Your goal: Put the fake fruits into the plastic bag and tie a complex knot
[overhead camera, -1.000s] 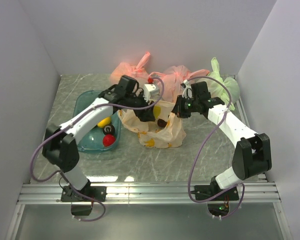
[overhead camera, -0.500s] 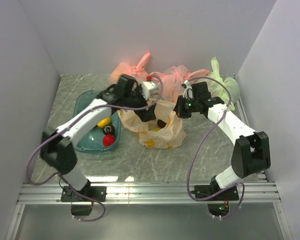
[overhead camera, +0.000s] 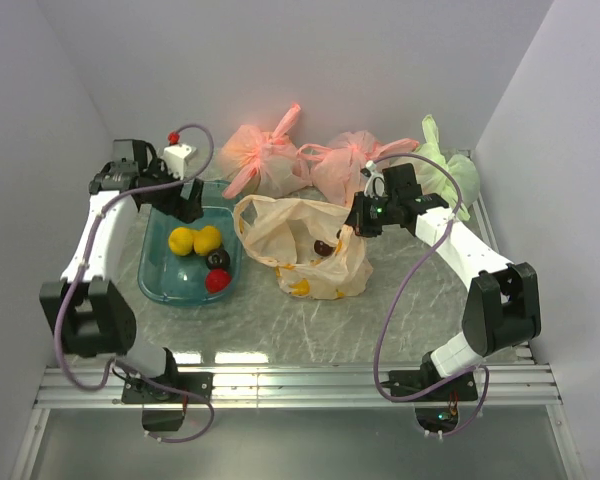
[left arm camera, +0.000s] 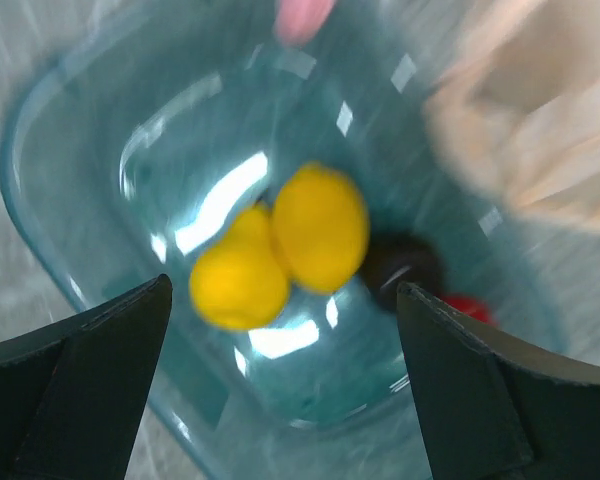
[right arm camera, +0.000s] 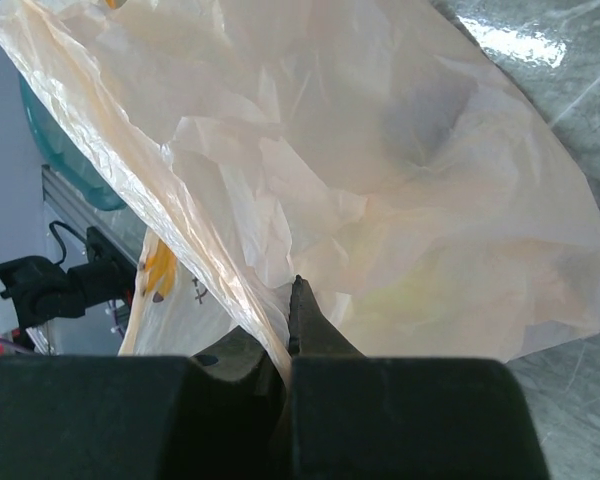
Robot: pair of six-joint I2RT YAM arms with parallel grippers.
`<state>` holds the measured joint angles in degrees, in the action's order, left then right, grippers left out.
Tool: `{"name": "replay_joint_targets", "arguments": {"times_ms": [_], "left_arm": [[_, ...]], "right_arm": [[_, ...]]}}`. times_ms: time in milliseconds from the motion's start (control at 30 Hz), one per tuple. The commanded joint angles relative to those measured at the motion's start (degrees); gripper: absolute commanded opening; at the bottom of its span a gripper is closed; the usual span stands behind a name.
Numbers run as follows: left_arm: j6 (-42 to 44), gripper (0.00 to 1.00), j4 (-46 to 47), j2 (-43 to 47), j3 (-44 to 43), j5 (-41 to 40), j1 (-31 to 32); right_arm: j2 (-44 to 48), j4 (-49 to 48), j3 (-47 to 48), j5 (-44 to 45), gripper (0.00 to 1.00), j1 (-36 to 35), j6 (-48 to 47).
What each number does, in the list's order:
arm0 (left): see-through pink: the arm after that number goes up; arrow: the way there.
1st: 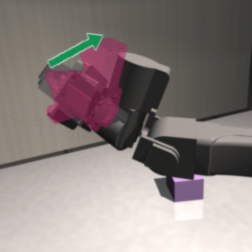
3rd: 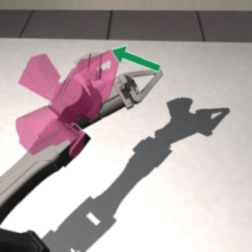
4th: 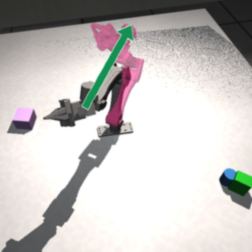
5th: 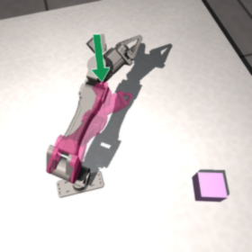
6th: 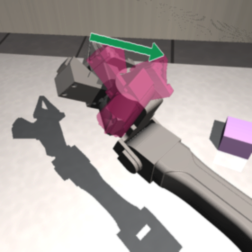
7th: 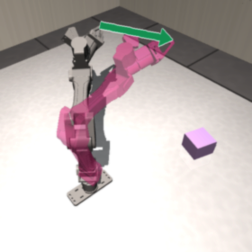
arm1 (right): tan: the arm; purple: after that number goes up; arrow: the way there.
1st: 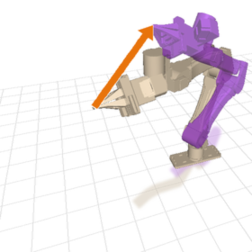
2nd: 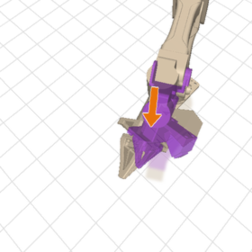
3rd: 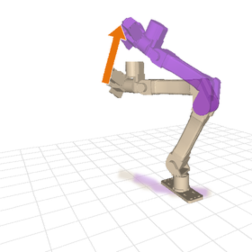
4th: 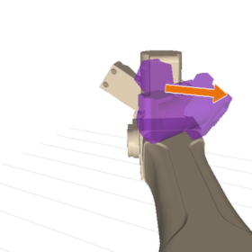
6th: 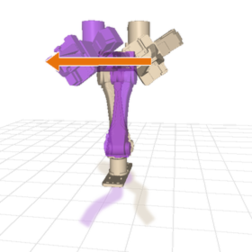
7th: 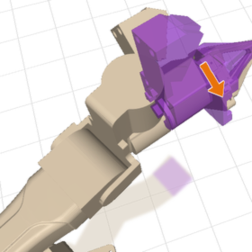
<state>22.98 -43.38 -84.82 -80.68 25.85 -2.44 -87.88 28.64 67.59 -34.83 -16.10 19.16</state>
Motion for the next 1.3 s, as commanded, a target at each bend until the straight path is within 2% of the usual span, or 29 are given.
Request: {"name": "replay_joint_targets", "arguments": {"times_ms": [0, 133, 267, 567, 700, 767, 900, 967, 1067, 1133, 1267], "left_arm": [[11.4, 0.99, -8.7, -5.1, -0.7, -2.5, -4.5], [15.7, 0.99, -9.5, -12.3, -1.1, -6.9, -5.7], [18.6, 0.99, -9.8, -17.0, -1.3, -7.6, -5.7], [16.7, 0.99, -2.5, -23.3, 1.8, -9.0, -4.1], [15.9, 0.94, 0.9, -26.0, 3.2, -9.9, -3.4], [15.1, 0.88, 1.8, -27.0, 3.5, -9.9, -3.0], [14.5, 0.58, -0.6, -26.9, 2.4, -8.8, -3.0], [14.5, 0.49, -2.3, -25.5, 0.8, -8.5, -2.9], [14.5, 0.39, -8.5, -21.1, -4.2, -5.4, -3.0], [14.0, 0.37, -11.5, -16.7, -7.5, -1.2, -2.5], [11.7, 0.31, -14.5, -10.6, -13.8, 3.5, 2.3]], "right_arm": [[-0.1, 0.1, 3.0, -1.3, 0.0, 0.4, -1.4], [0.2, 0.1, 2.7, -1.2, 0.0, 0.4, -1.3], [0.3, 0.1, 2.7, -1.2, 0.0, 0.4, -1.5], [-1.0, 0.6, 3.5, -1.3, 0.0, 0.5, -1.7], [-1.3, 0.5, 3.2, -1.4, 0.0, 0.3, -1.8], [-1.3, 0.4, 3.0, -1.4, 0.0, 0.3, -1.8], [-0.9, 1.2, 3.3, -0.7, 0.0, 0.4, -2.5], [-1.0, 1.4, 3.3, -0.5, 0.0, 0.4, -2.8], [-0.8, 1.3, 3.1, -0.6, 0.0, 0.4, -2.6], [-0.5, 1.2, 3.2, -0.8, 0.0, 0.4, -2.4], [-0.7, 1.1, 3.2, -0.8, 0.0, 0.3, -2.6]]}}
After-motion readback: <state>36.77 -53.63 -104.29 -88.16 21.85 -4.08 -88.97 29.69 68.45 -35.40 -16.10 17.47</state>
